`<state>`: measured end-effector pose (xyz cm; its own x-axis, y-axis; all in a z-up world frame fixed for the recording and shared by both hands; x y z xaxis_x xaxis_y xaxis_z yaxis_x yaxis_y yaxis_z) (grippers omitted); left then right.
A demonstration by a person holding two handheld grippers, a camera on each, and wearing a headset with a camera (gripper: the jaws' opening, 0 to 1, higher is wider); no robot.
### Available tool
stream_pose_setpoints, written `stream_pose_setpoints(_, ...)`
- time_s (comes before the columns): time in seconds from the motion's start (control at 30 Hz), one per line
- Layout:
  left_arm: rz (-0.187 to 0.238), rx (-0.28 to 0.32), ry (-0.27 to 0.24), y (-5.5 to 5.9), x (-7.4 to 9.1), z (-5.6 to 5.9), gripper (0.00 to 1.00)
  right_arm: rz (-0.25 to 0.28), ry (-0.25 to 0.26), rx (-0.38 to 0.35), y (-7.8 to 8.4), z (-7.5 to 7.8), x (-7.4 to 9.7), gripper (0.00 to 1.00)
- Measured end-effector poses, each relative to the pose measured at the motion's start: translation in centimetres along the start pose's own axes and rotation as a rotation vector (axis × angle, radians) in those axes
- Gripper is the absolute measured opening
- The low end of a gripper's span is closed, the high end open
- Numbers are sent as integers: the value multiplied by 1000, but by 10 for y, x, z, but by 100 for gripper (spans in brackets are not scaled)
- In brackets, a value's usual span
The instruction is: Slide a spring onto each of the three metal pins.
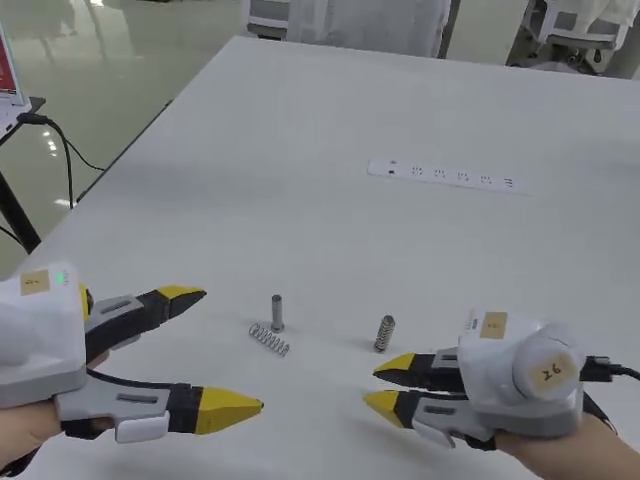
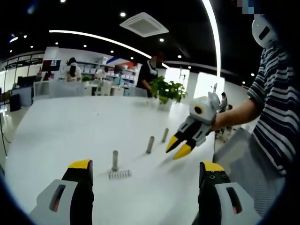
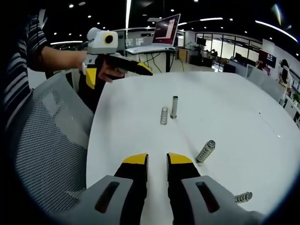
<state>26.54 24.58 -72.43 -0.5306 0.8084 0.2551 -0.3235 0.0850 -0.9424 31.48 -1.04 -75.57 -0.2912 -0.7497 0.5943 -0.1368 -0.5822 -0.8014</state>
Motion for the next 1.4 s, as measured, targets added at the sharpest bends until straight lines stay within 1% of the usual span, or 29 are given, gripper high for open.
stream_pose_setpoints(0.1, -3, 3, -4, 2, 1, 0, 91, 3, -7, 36, -9, -5, -8, 13)
stream_pose_setpoints(0.23, -5, 8, -10, 4, 4, 1, 90, 28, -48, 53, -23, -13, -19, 14)
stream_pose_setpoints(0.3, -5, 9, -15, 5, 6, 1, 90, 30, -55, 81, -30, -15, -24, 14)
stream_pose_setpoints(0.4, 3, 14, -16, 5, 8, 1, 90, 31, -58, 102, -39, -17, -32, 14)
stream_pose_setpoints(0.47, 3, 10, -20, 4, 9, 0, 90, 46, -77, 97, -45, -18, -36, 14)
stream_pose_setpoints(0.5, 5, 9, -22, 4, 9, 0, 91, 50, -77, 96, -47, -18, -38, 15)
stream_pose_setpoints(0.57, 15, 10, -24, 3, 10, 0, 91, 54, -71, 107, -51, -19, -42, 15)
stream_pose_setpoints(0.63, 17, 7, -24, 2, 10, -1, 91, 57, -38, 115, -57, -16, -47, 15)
stream_pose_setpoints(0.7, 17, 6, -23, 1, 10, -1, 91, 43, 14, 138, -61, -12, -53, 15)
stream_pose_setpoints(0.73, 18, 5, -22, 1, 10, -1, 91, 40, 24, 140, -63, -11, -54, 15)
stream_pose_setpoints(0.8, 18, 6, -23, 0, 10, -1, 91, 30, 45, 125, -65, -8, -59, 14)
stream_pose_setpoints(0.93, 19, 8, -24, 1, 12, -2, 91, 17, 59, 89, -66, -1, -67, 14)
stream_pose_setpoints(1.03, 19, 11, -27, 2, 14, -2, 91, -19, 75, 89, -64, 3, -75, 14)
stream_pose_setpoints(1.2, 22, 14, -35, 3, 16, -2, 91, -45, 68, 54, -58, 4, -86, 13)
stream_pose_setpoints(1.4, 27, 19, -41, 2, 18, -3, 90, -82, 62, 68, -51, 3, -96, 13)
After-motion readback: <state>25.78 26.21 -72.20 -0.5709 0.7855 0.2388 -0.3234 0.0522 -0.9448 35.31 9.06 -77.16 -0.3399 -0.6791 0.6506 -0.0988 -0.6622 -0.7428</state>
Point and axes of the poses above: the centre of the closed fingertips' face, and the gripper's own axes: x roughly backward along the fingers, z roughly to its right, y roughly out of its underside, the point moved 10 cm from there along x, roughly backward along the fingers, and after that the axes turned 6 degrees about y, right-handed, at the moved point
